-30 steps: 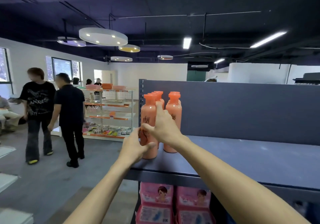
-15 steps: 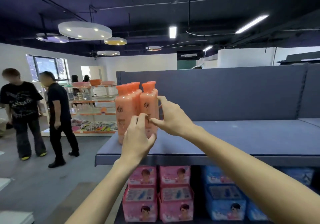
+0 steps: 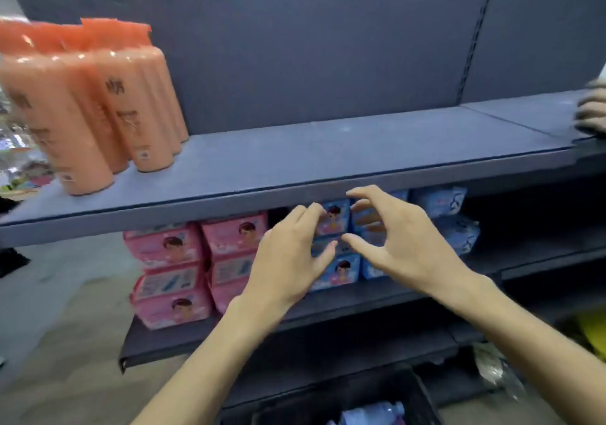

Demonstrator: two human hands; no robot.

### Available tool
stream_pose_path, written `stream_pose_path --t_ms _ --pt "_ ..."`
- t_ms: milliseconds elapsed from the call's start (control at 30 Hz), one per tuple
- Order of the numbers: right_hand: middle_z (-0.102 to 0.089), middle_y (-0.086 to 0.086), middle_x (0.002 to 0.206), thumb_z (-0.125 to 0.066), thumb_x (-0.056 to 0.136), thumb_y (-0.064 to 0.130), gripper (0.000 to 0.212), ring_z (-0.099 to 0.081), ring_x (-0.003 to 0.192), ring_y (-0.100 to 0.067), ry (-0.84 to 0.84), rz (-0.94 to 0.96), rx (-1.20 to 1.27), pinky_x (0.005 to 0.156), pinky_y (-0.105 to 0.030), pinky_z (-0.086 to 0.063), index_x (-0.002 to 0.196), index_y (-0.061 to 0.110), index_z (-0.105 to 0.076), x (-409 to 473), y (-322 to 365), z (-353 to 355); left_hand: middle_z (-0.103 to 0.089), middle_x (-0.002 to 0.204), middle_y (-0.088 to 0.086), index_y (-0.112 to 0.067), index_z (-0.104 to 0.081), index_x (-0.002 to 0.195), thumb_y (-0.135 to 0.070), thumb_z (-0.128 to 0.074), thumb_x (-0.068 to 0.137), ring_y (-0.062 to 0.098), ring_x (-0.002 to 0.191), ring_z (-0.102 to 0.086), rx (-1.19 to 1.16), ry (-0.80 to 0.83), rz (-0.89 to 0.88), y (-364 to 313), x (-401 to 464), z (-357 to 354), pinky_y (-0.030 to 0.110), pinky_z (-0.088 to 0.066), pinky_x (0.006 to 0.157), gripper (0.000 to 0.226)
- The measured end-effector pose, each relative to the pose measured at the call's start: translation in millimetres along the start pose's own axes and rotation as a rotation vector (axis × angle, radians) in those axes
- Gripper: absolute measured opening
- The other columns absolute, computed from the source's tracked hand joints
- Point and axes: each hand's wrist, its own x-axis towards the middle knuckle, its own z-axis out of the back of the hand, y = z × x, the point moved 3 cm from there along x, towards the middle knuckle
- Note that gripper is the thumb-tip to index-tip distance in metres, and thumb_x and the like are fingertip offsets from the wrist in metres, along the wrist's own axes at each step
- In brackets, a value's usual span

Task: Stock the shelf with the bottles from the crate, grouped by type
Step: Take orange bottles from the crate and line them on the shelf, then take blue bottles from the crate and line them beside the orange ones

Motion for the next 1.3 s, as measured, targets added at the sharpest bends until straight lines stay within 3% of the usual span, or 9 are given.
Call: stream_pose_path --t_ms 200,333,633,867,933,1067,1233,1300 --pt "-0.065 0.003 0.112 -0.075 0.085 0.036 0.058 -0.065 0.093 -0.010 0.217 -0.260 -0.042 0.087 -0.036 -0.056 0.134 0.021 -0.048 -83.3 -103.5 -54.9 -0.060 0.100 -0.001 -0.017 -0.052 0.112 -0.038 -0.067 0.083 0.024 0.095 -0.059 0.003 0.452 0.147 3.2 -55.2 -139.2 0.040 -0.048 0.081 0.038" --pt "-0.061 0.006 0.105 -0.077 0.082 0.032 0.056 -0.063 0.085 -0.009 0.423 -0.466 0.037 0.085 -0.038 -0.055 0.129 0.020 -0.050 -149.3 -160.7 -119.1 -0.062 0.100 -0.002 -0.019 -0.054 0.108 -0.035 -0.070 0.080 0.023 0.093 -0.060 -0.057 0.685 0.326 13.0 -118.1 -214.8 0.038 -0.050 0.077 0.036" --pt "-0.065 -0.006 0.104 -0.074 0.082 0.030 0.053 -0.065 0.091 -0.026 0.771 -0.733 0.057 0.082 -0.042 -0.054 0.127 0.017 -0.049 -276.1 -253.0 -245.4 -0.065 0.103 0.002 -0.017 -0.055 0.109 -0.027 -0.068 0.081 0.028 0.095 -0.061 -0.091 0.952 0.599 42.9 -247.9 -317.6 0.041 -0.050 0.080 0.032" --pt "-0.060 -0.017 0.121 -0.073 0.085 0.030 0.061 -0.060 0.105 -0.034 1.053 -0.946 0.000 0.079 -0.036 -0.049 0.135 0.013 -0.041 -387.9 -317.1 -323.6 -0.063 0.107 0.005 -0.015 -0.052 0.112 -0.027 -0.067 0.085 0.029 0.094 -0.060 -0.171 1.113 0.695 47.2 -331.4 -397.9 0.041 -0.051 0.077 0.034" --pt "-0.057 -0.019 0.127 -0.072 0.087 0.033 0.070 -0.058 0.111 -0.035 1.159 -0.954 -0.039 0.079 -0.036 -0.046 0.142 0.010 -0.034 -417.6 -330.1 -344.1 -0.062 0.111 0.004 -0.017 -0.051 0.114 -0.029 -0.067 0.085 0.029 0.100 -0.059 -0.173 1.166 0.711 45.2 -354.0 -418.4 0.040 -0.051 0.079 0.035" --pt "-0.044 -0.021 0.143 -0.070 0.089 0.037 0.086 -0.046 0.129 -0.038 1.267 -0.910 -0.091 0.100 -0.043 -0.045 0.153 0.011 -0.020 -458.2 -340.9 -379.1 -0.063 0.113 0.003 -0.018 -0.051 0.115 -0.030 -0.068 0.084 0.028 0.105 -0.059 -0.155 1.256 0.710 44.3 -396.7 -447.7 0.039 -0.050 0.083 0.037" --pt "-0.046 -0.018 0.139 -0.060 0.096 0.026 0.073 -0.052 0.123 -0.036 1.317 -0.546 -0.474 0.091 -0.042 -0.047 0.153 0.017 -0.016 -479.7 -333.8 -406.9 -0.062 0.112 0.001 -0.021 -0.048 0.115 -0.032 -0.067 0.085 0.027 0.107 -0.058 -0.138 1.328 0.738 44.3 -438.4 -459.0 0.039 -0.050 0.084 0.038" --pt "-0.048 -0.019 0.135 -0.058 0.096 0.022 0.068 -0.054 0.119 -0.035 1.284 -0.482 -0.577 0.090 -0.041 -0.048 0.151 0.015 -0.019 -482.7 -331.7 -413.0 -0.062 0.111 0.000 -0.022 -0.046 0.115 -0.033 -0.066 0.086 0.027 0.106 -0.058 -0.134 1.337 0.747 42.8 -448.5 -459.0 0.040 -0.050 0.085 0.037"
